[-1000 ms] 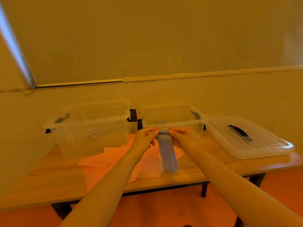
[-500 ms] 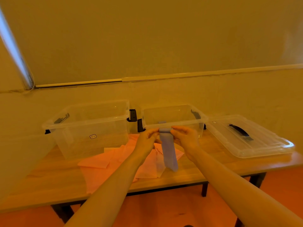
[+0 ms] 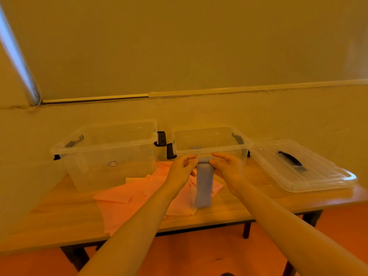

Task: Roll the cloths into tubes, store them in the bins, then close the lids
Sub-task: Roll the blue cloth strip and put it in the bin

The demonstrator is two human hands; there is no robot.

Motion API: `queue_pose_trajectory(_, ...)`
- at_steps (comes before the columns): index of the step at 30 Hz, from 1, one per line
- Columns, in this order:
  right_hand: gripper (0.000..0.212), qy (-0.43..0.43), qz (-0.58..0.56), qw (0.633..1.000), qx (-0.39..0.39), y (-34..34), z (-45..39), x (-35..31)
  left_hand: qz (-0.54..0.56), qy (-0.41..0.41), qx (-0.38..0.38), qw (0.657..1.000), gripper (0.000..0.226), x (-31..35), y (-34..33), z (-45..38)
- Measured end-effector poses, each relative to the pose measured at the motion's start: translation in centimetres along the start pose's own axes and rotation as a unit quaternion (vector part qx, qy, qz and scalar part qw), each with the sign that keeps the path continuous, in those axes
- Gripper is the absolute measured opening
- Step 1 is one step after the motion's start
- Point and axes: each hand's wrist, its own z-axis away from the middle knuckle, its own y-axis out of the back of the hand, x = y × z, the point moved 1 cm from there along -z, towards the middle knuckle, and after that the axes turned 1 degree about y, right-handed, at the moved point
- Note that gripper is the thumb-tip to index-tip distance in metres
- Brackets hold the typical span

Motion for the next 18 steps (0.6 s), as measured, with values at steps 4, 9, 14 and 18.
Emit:
queue_pose_trajectory(4,0.026,0.002,0.012,1.000,-0.009,-0.12,0.10,0.08,-0.023,-0.007,0.001,1.000,0.010,-0.06,0.08,-0.32)
queue_pose_trajectory(9,0.020,-0.013,0.035,0.999,-0.031,-0.25,0.35,-0.03,-0.035,0.009,-0.033,0.999,0.007,-0.14,0.44,-0.23)
queue_pose_trajectory(14,0.022,-0.024,0.006,0.999,-0.039,-0.41,0.28,-0.09,-0.052,-0.005,-0.024,0.998,0.010,-0.42,0.73,-0.40)
queue_pose_trajectory(18,0.012,-0.037,-0.030,0.998,-0.031,-0.73,0.12,0.08,-0.037,-0.017,0.001,0.999,0.012,-0.48,0.88,-0.70)
